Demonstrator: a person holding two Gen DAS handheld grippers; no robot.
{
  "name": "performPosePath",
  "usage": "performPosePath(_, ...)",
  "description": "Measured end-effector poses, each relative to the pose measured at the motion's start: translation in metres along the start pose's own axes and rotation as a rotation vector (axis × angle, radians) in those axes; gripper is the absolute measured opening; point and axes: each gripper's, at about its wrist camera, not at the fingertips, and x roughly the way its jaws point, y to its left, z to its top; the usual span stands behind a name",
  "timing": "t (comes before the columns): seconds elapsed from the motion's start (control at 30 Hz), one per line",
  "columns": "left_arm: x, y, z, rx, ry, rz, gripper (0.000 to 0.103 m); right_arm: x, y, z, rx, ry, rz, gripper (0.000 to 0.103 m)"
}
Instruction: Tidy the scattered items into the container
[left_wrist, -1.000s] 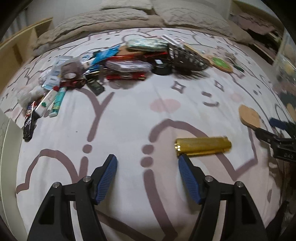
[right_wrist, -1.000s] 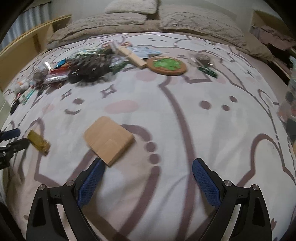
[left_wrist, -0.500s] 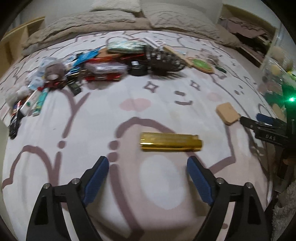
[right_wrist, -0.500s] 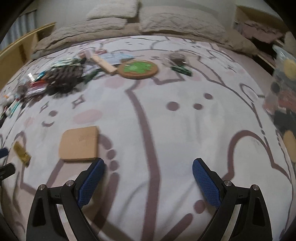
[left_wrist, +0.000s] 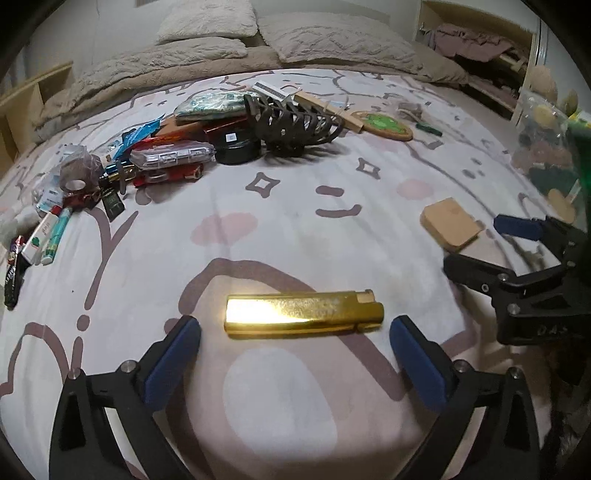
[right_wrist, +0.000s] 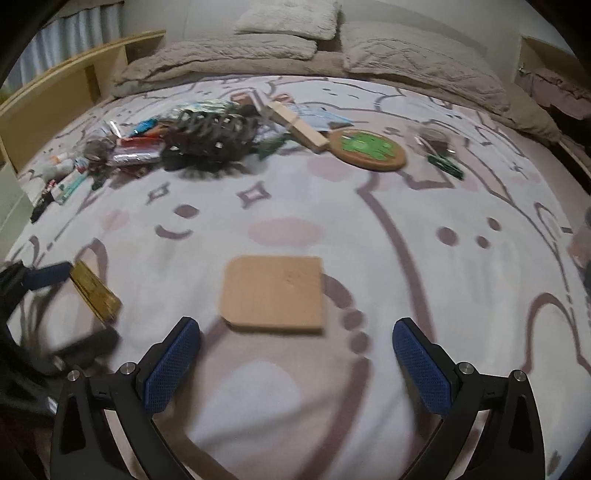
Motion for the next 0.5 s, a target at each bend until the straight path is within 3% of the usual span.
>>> performPosePath(0.5, 0.0015, 0.0002, -0.0025, 0.003, 0.008, 0.010, 0.103, 0.0092, 0.0000, -0.0007, 0.008, 0.018, 0.006, 0.103)
